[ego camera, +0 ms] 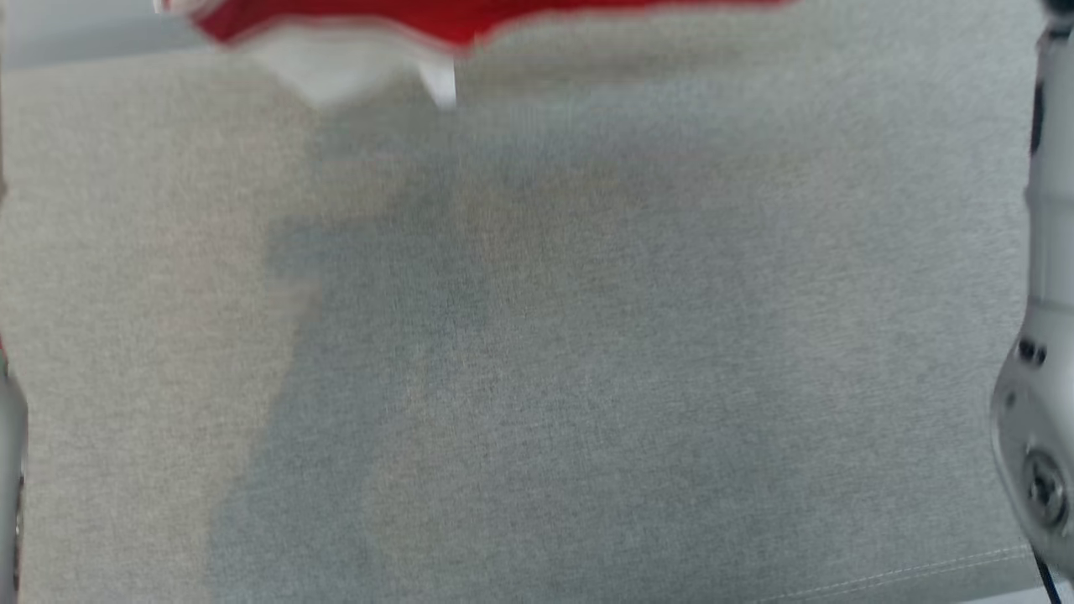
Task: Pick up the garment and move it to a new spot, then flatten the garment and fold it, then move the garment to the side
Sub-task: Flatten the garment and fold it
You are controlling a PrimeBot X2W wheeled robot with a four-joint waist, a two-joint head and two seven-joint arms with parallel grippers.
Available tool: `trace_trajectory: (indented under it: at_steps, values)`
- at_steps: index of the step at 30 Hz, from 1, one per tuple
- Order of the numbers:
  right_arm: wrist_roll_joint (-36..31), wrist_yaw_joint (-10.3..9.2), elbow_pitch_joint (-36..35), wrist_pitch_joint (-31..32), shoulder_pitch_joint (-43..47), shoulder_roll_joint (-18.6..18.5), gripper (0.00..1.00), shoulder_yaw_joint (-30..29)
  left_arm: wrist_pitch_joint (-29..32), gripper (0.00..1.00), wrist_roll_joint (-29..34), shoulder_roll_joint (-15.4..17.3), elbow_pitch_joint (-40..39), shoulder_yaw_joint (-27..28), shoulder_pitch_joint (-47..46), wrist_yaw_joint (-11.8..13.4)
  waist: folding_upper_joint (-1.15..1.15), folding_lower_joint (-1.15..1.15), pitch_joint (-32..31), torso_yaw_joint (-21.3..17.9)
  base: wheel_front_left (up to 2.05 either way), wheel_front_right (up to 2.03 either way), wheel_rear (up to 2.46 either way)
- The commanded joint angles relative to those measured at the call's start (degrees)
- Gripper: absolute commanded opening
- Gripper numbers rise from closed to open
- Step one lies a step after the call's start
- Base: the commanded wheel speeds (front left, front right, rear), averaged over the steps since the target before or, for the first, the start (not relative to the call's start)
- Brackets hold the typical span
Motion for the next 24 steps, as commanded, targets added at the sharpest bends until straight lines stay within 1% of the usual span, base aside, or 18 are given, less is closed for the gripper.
trace_trajectory:
  at_steps: [1,4,7,10,14,18,21,24]
  values:
    - [-1.8,-0.05,2.6,-1.8,-2.7,-0.2,0.00,-0.7,-2.0,0.00,0.9,-0.9,2.4,-0.3,-2.8,0.4,0.00,0.00,6.8,1.8,0.00,0.00,0.00]
    - [-5.5,-0.05,9.6,-6.0,-7.3,0.2,0.00,-2.1,-6.8,0.00,1.9,-2.9,9.1,-1.1,-6.6,0.7,0.00,0.00,9.3,3.1,0.00,0.00,0.00]
    - [-8.0,-0.05,15.4,-9.6,-8.5,0.9,0.00,-3.1,-10.9,0.00,1.1,-4.8,14.5,-1.3,-7.3,0.5,0.00,0.00,11.4,4.0,0.00,0.00,0.00]
    - [-9.4,-0.05,21.4,-13.5,-6.5,1.5,0.00,-4.2,-13.7,0.00,0.4,-6.2,18.8,-2.0,-4.4,0.2,0.00,0.00,12.9,4.8,0.00,0.00,0.00]
    - [-11.0,-0.05,28.2,-17.8,-3.9,1.9,0.00,-4.2,-15.6,0.00,0.2,-7.4,21.3,-2.8,-0.5,-0.1,0.00,0.00,14.6,5.4,0.00,0.00,0.00]
    - [-10.3,-0.06,33.5,-21.2,-1.3,2.2,0.00,-3.5,-16.2,0.00,-1.7,-8.2,20.2,-2.0,5.4,-0.6,0.00,0.00,15.3,5.5,0.00,0.00,0.00]
    - [-9.1,-0.05,35.4,-22.7,-0.1,2.2,0.00,-2.7,-16.1,0.00,-2.2,-7.6,15.9,-0.7,10.3,-0.7,0.00,0.00,15.3,5.3,0.00,0.00,0.00]
    - [-7.5,-0.06,35.8,-23.6,2.0,2.2,0.00,-1.9,-16.1,0.00,-2.0,-6.9,10.0,1.1,17.1,-0.7,0.00,0.00,14.5,4.9,0.00,0.00,0.00]
